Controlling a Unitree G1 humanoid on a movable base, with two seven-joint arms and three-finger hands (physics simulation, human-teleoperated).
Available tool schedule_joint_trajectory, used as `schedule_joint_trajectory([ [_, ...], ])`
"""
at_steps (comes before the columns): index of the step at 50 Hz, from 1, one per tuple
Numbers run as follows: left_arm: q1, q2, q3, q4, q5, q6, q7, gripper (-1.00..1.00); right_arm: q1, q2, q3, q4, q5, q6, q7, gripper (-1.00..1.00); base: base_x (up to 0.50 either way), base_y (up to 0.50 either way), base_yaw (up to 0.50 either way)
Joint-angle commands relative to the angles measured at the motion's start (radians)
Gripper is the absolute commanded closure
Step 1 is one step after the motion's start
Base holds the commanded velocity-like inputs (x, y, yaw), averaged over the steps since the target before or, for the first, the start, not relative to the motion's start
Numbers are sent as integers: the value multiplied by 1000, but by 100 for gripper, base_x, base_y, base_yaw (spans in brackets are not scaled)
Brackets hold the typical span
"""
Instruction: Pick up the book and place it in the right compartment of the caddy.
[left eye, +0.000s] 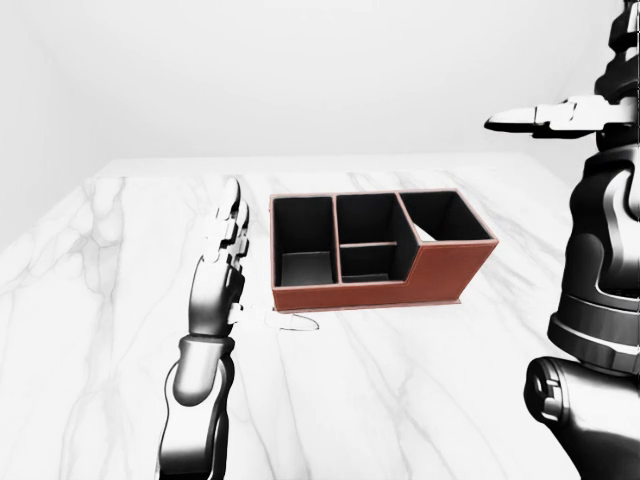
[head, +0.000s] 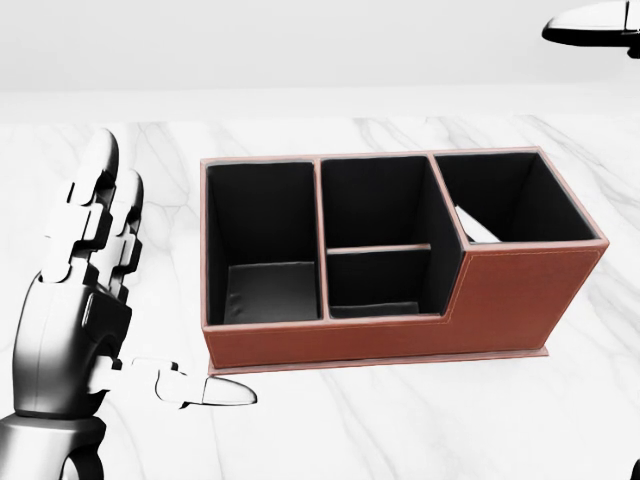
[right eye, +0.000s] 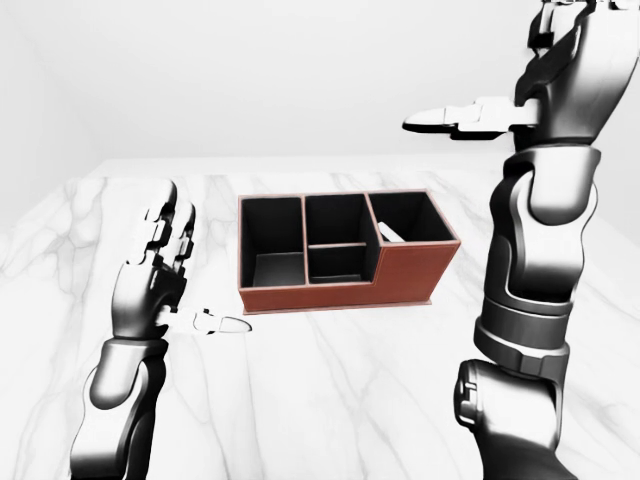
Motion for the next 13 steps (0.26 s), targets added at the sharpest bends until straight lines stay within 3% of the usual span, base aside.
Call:
schedule_joint_trajectory([
  [1, 3, -2, 6, -7, -7, 0, 2, -100, -12, -20, -29, -327, 50, 0, -21, -100, 0, 0, 0],
  [13, 10, -2, 5, -9, -7, 0, 2, -100, -96, -111, -69, -629, 223, 0, -119, -100, 0, 0, 0],
])
